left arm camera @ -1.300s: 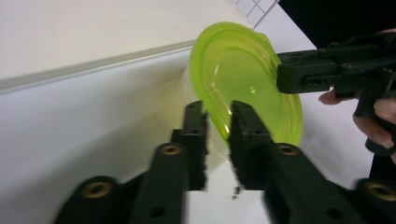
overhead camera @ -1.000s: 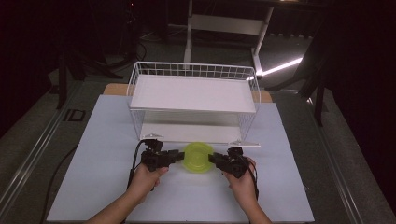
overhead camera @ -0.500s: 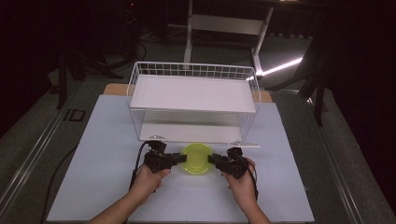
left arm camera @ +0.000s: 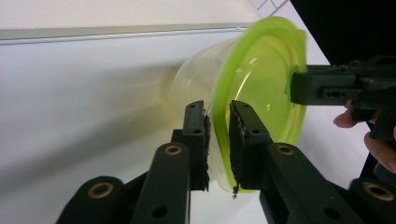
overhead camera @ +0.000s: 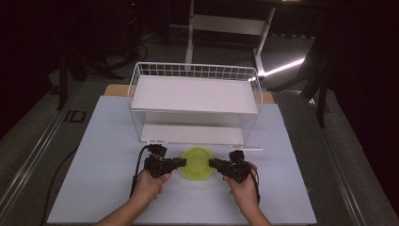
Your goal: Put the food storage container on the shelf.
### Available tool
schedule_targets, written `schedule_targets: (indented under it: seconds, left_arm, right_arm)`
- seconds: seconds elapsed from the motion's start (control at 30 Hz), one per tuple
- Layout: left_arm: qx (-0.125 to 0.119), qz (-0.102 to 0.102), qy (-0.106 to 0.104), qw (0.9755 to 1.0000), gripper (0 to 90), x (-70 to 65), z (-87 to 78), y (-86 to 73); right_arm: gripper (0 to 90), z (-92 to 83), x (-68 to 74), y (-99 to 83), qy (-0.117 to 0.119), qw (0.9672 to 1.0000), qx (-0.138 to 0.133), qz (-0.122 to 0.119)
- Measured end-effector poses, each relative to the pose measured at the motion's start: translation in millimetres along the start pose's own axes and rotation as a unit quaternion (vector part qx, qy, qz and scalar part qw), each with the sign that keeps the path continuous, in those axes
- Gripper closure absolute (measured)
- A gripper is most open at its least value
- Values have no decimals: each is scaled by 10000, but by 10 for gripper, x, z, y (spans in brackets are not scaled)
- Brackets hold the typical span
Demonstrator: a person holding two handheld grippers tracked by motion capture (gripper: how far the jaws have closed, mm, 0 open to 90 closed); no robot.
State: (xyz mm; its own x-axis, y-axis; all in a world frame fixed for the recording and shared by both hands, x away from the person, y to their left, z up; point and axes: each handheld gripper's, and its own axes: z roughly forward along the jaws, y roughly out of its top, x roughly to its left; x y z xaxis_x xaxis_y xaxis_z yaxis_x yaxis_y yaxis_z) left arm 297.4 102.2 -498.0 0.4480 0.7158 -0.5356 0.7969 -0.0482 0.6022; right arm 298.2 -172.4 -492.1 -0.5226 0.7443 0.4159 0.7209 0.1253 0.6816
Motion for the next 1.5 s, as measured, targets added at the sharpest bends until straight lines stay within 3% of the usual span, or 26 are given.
schedule_targets:
  seconds: [0.13, 0.23, 0.47, 0.77, 1.23, 1.33, 1.4, 1.5]
  left_arm:
    - [-86, 31, -12, 10000, 806, -5, -19, 17]
    - [-223, 179, 12, 9996, 808, -10, -56, 65]
    - [-516, 297, 16, 9982, 807, 36, -118, 160]
    - [-593, 304, 173, 9976, 805, 163, -109, 307]
    - [-789, 378, 325, 9956, 803, 258, -14, 476]
    - [-890, 530, 368, 9939, 802, 260, 12, 499]
    - [-1010, 864, 395, 9903, 800, 253, 24, 506]
    - [-1038, 834, 343, 9905, 800, 295, 62, 522]
  right_arm:
    - [803, -14, 63, -12, -185, 9995, 0, -248]
    - [804, -27, 88, 13, -161, 9995, -73, -253]
    - [805, -16, 139, 147, -173, 9991, -244, -317]
    - [804, 138, 151, 278, -251, 9989, -318, -237]
    - [803, 299, 29, 427, -276, 9986, -450, -70]
    - [803, 322, 5, 457, -308, 9984, -479, -67]
    - [802, 335, -21, 469, -346, 9981, -500, -45]
    - [802, 351, -53, 473, -307, 9981, -525, 30]
